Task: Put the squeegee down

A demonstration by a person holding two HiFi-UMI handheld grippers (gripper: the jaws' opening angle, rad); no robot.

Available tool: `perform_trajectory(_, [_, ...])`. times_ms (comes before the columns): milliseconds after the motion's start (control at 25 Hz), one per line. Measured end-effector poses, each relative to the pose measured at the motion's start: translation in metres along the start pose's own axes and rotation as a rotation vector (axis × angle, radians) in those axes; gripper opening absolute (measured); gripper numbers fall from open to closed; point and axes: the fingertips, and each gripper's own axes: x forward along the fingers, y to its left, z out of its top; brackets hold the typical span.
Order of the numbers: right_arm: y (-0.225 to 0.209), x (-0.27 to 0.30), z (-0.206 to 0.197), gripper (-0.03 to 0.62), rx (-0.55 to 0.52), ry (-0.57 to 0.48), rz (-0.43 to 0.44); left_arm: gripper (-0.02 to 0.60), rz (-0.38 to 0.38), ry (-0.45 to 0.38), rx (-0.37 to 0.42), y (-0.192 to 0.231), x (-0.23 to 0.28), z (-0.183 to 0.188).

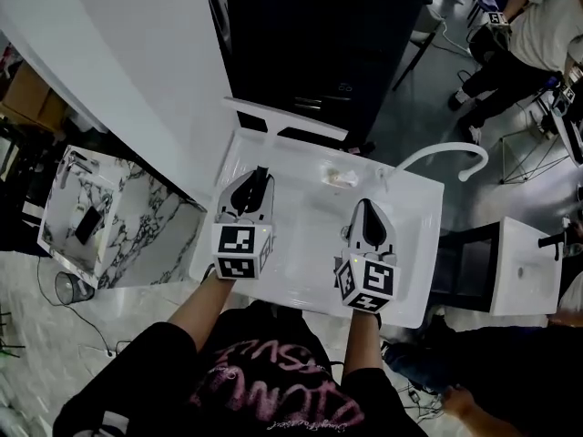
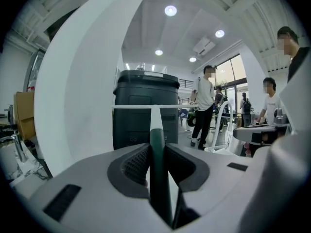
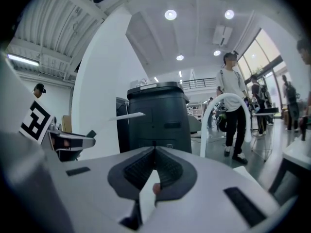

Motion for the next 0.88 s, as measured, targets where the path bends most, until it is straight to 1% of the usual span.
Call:
perform_trajectory(320, [-0.018, 0.009, -0.015, 0.021, 0.019, 0.032, 0.013, 0.095, 0.018, 0.043, -0.002, -0.011, 0.018, -0.014])
perform_trajectory(640, [-0.022, 0.023, -0.037, 0.021, 0.034, 0.081, 0.022, 0.095, 0.03, 0.105, -0.006, -0.008, 0.033, -0.039])
perform_trajectory(880, [-0.022, 0.034, -0.048, 0.021, 0.043, 0.102, 0.032, 0.095, 0.047, 0.134, -0.015, -0.003, 0.042, -0.052])
